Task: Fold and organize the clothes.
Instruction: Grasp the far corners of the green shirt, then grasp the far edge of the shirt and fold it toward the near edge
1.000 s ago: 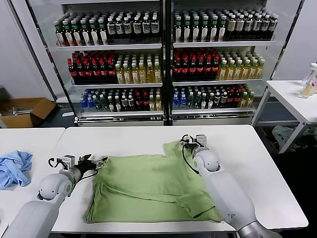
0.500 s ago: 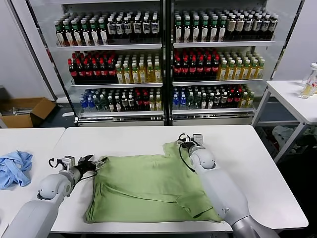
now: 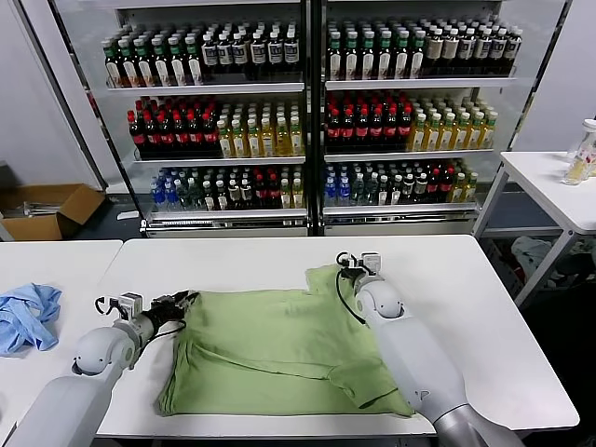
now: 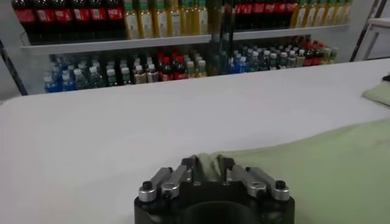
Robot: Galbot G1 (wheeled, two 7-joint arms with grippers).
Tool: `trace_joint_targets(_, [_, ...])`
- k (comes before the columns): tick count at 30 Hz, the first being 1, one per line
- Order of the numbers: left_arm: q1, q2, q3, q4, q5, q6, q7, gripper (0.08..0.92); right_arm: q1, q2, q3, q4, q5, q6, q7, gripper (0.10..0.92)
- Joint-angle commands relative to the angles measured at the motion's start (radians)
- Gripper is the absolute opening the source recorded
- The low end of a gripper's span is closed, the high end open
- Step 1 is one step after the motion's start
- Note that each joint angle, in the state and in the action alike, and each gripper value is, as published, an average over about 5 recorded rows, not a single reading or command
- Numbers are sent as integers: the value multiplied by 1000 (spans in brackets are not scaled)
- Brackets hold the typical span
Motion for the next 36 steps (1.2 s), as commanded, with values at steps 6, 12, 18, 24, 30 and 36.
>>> trace_joint_targets(6, [20,7,-22,-35,-99,-76,-29,97,-42,-48,2,136,16,30,-1,114])
trace_joint_targets(12, [108,25,-57,-130,-188,-129,-90,88,-170,-141,19,413,111,-24,38,114])
trace_joint_targets(18, [238,43,-119,-245,-227,-156,-116,88,-291,-227,60,642,170,-53,77,114])
trace_joint_targets(24, [405,49,-175,-360,-204,-171,-121,88,-476,-315,142,858,213,-75,113,114])
trace_joint_targets(30, [504,47,-212,-427,-177,-153,-135,88,-652,-377,195,1027,218,-83,139,114])
trace_joint_targets(36, [556,51,-262,-443,-159,-126,-110,88,-741,-391,225,1077,160,-95,146,114])
